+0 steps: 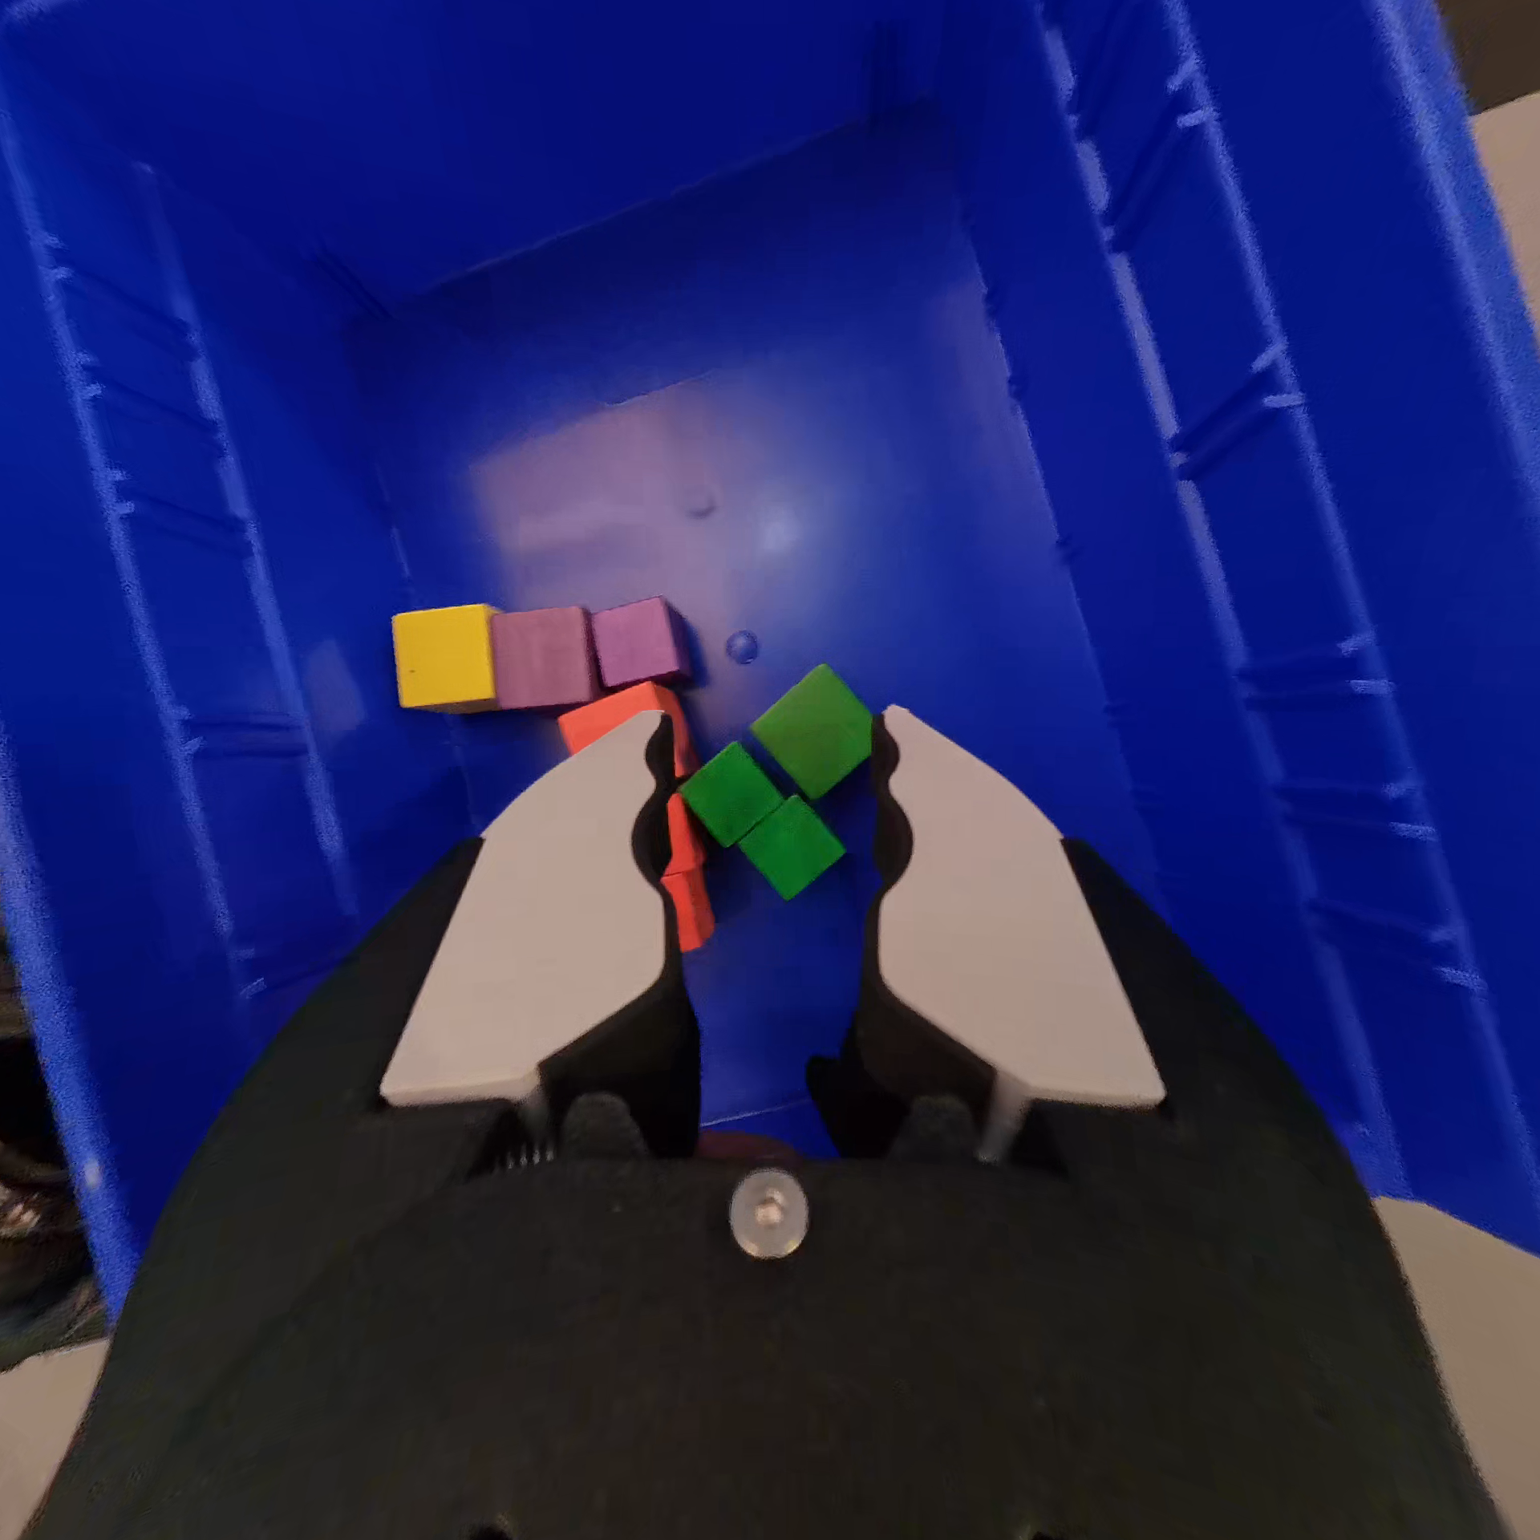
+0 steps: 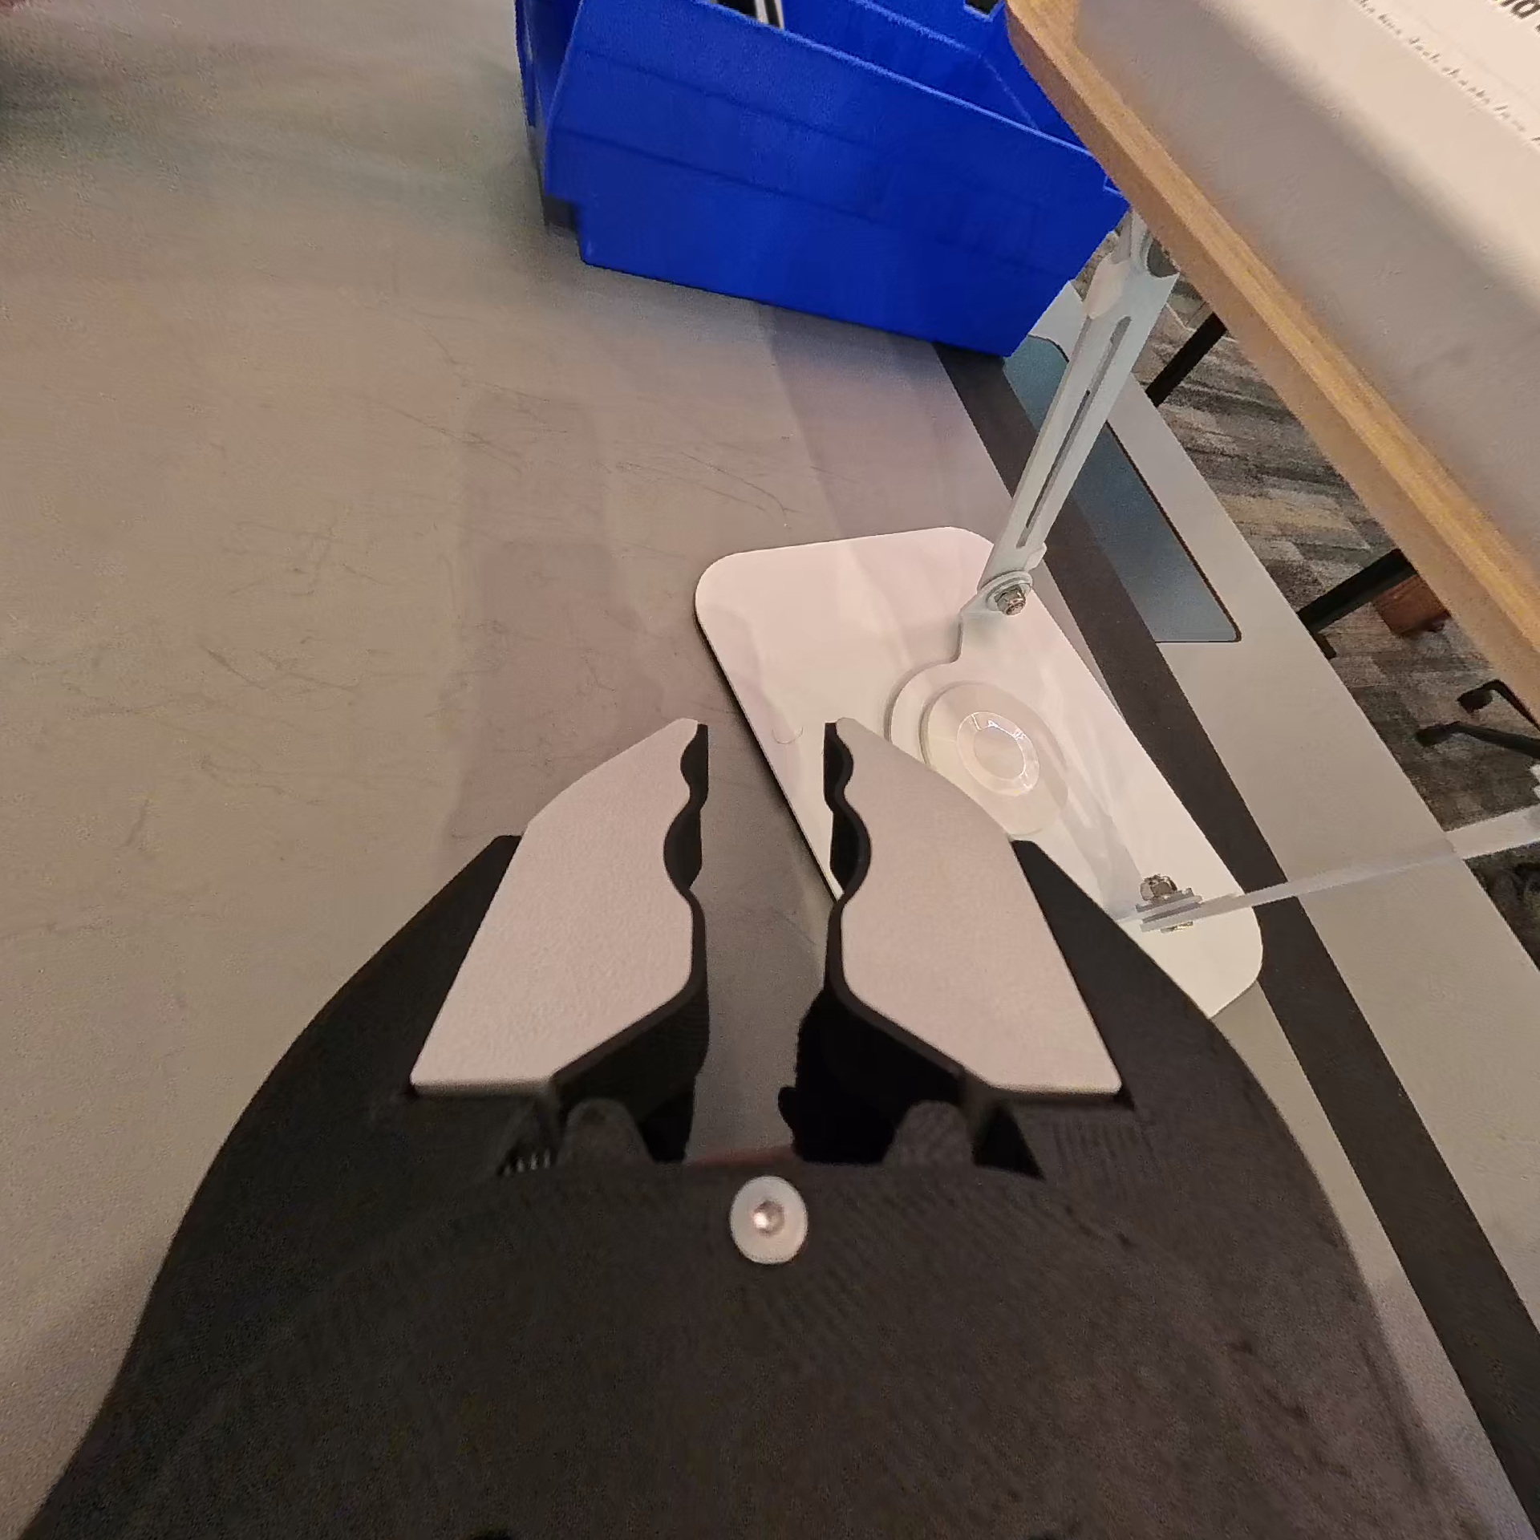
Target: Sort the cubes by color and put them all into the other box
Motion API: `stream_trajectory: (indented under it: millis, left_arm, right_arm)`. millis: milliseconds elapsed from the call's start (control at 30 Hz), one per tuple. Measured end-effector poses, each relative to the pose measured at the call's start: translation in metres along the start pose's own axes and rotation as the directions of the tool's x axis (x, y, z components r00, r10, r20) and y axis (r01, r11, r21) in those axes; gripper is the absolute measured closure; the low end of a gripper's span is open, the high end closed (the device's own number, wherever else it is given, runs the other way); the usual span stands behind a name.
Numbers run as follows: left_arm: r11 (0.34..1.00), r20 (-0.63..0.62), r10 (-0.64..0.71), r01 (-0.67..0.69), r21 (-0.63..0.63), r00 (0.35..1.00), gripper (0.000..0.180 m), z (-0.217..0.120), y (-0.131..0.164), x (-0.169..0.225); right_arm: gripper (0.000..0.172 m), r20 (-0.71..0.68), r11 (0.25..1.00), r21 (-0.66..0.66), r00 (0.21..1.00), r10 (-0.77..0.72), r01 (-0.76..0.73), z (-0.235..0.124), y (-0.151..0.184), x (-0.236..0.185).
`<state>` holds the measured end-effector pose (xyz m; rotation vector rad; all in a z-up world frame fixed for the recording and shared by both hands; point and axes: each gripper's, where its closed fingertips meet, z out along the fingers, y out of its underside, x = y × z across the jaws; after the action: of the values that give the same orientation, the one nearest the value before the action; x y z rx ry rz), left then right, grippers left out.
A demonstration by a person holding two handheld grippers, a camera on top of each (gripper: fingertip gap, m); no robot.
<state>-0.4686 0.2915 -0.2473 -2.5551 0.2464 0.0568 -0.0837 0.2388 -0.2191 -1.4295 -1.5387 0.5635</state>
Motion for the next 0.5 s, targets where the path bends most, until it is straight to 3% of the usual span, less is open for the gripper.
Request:
stream_trajectory:
  millis: [67,233,500]
  left_arm:
    - [1.000,0.050,-0.023,0.024,-0.019,0.999,0.118,0.001,0.005,-0.012]
    - [0.994,0.001,-0.035,0.035,-0.108,0.999,0.123,0.008,0.017,-0.006]
    - [0.991,-0.060,-0.032,0.024,-0.130,0.998,0.129,0.011,0.017,0.005]
  right_arm:
    - [0.145,0.001,1.000,-0.002,1.000,-0.001,0.001,0.000,0.000,-0.001]
    - [0.145,0.004,1.000,-0.007,1.000,-0.004,0.004,0.001,0.002,-0.002]
    - [0.145,0.008,1.000,-0.010,1.000,0.000,0.000,0.001,0.003,-0.002]
